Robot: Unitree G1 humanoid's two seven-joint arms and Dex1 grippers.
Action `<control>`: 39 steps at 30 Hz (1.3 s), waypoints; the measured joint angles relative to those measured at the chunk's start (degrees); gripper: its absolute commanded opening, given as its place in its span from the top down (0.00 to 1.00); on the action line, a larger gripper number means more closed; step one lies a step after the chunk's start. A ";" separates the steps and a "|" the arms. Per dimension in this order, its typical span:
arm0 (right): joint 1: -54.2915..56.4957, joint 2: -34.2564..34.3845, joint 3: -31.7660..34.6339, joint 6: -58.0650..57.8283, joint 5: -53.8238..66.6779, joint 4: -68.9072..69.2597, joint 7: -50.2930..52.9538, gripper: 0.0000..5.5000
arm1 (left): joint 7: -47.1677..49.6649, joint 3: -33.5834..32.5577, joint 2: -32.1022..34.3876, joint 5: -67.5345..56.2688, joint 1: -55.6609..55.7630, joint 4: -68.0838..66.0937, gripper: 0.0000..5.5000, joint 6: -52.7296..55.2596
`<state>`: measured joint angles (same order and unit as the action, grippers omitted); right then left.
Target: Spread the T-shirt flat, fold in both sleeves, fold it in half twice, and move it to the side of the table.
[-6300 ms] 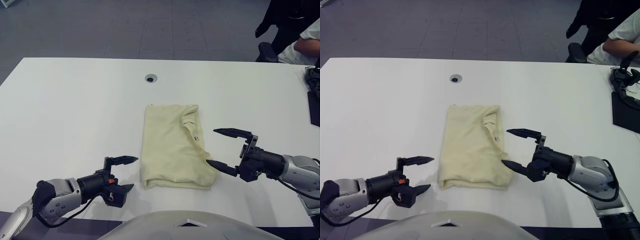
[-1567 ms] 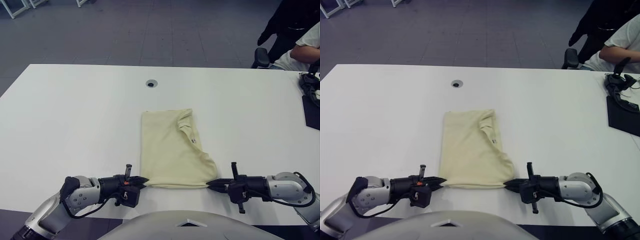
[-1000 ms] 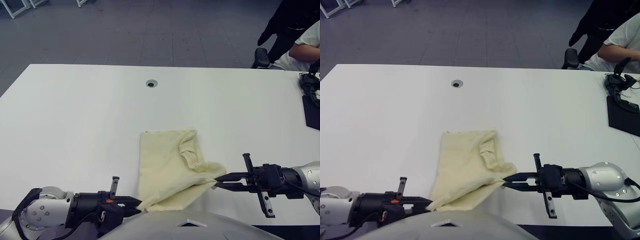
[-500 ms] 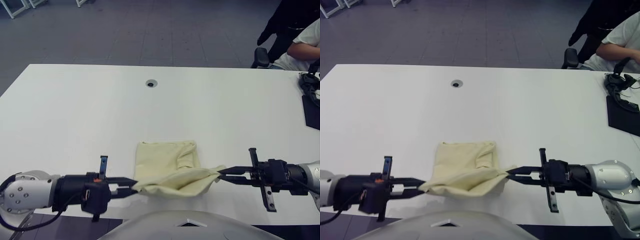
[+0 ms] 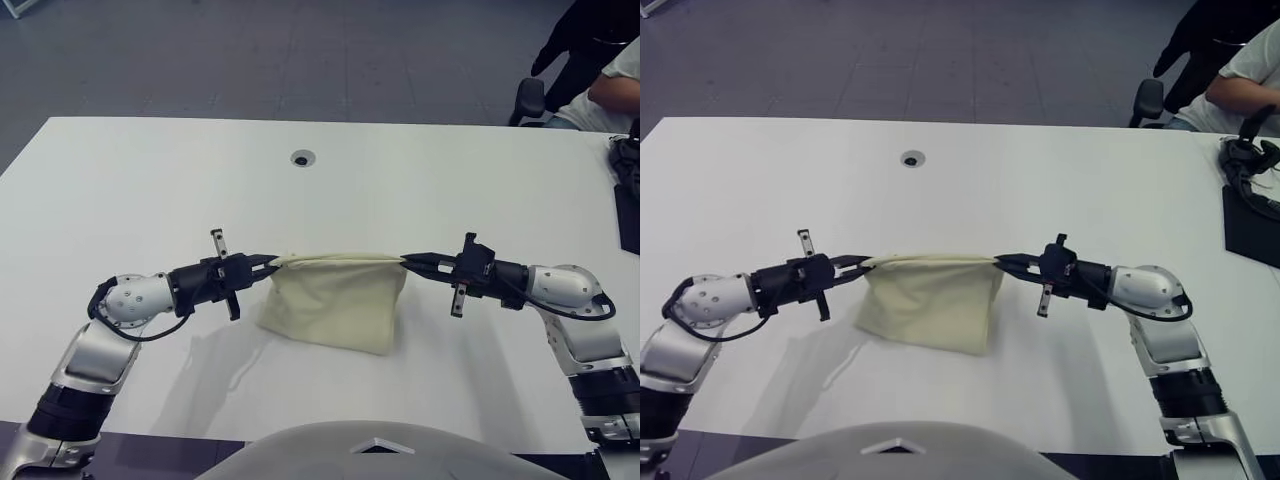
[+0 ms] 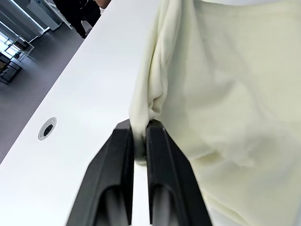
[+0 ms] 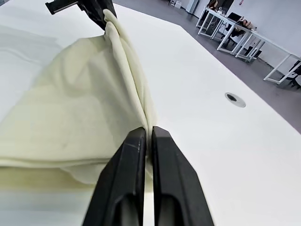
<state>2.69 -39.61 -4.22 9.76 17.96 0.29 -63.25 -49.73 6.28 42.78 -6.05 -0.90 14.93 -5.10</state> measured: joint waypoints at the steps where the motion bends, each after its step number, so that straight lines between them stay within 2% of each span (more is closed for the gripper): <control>1: -0.01 0.01 -0.16 0.56 -0.47 -1.20 -0.41 0.99 | 0.48 0.31 -0.82 0.36 1.00 -1.20 0.97 -0.02; 2: -0.03 0.01 -0.19 0.90 -0.59 -1.75 -0.74 0.99 | 0.64 0.69 -1.31 0.46 1.53 -1.83 0.97 -0.19; 3: -0.02 0.00 -0.18 1.41 -0.70 -2.29 -1.16 0.99 | 0.78 1.02 -1.81 1.29 2.05 -2.73 0.90 -0.53; 4: -0.02 0.04 -0.18 1.77 -0.78 -2.79 -1.23 0.99 | 1.12 1.03 -2.19 1.48 2.28 -3.36 0.89 -0.59; 5: 0.02 0.15 -0.15 2.02 -0.80 -3.15 -1.18 0.93 | 1.56 1.03 -2.76 1.51 2.51 -3.74 0.85 -0.59; 11: 0.00 1.64 4.31 2.33 -1.00 -5.49 5.07 0.76 | 10.61 0.29 -10.69 2.39 7.74 -7.54 0.67 2.17; 15: -1.56 2.40 7.98 2.61 -0.83 -5.43 9.22 0.65 | 14.11 -1.24 -15.04 -0.04 7.28 -7.61 0.55 3.76; 21: -3.13 2.62 8.56 2.29 -0.82 -0.56 10.26 0.47 | 16.11 -5.28 -16.13 -2.61 3.43 -7.89 0.37 4.66; 24: -1.35 6.65 4.19 2.06 -2.02 2.20 12.06 0.39 | 21.64 -8.54 -18.22 -2.77 3.60 -7.76 0.28 4.86; 27: 2.47 13.12 -4.15 2.38 -6.50 1.90 13.27 0.30 | 31.23 -11.96 -23.98 -2.33 5.45 -7.62 0.19 4.39; 33: 11.83 23.24 -15.10 6.93 -19.99 -10.24 19.48 0.14 | 43.32 -12.44 -30.90 4.24 5.43 -6.52 0.02 -2.02; 36: 15.30 24.86 -18.57 10.71 -26.02 -15.24 22.04 0.04 | 45.19 -11.52 -32.42 6.00 5.23 -7.99 0.02 -4.13; 39: 16.95 24.41 -18.99 12.44 -29.17 -20.88 24.42 0.02 | 46.64 -10.77 -33.69 6.65 4.75 -8.80 0.02 -5.38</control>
<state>19.64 -15.20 -23.21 22.20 -11.21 -20.59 -38.83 -3.08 -4.49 9.09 0.60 3.85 6.13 -10.49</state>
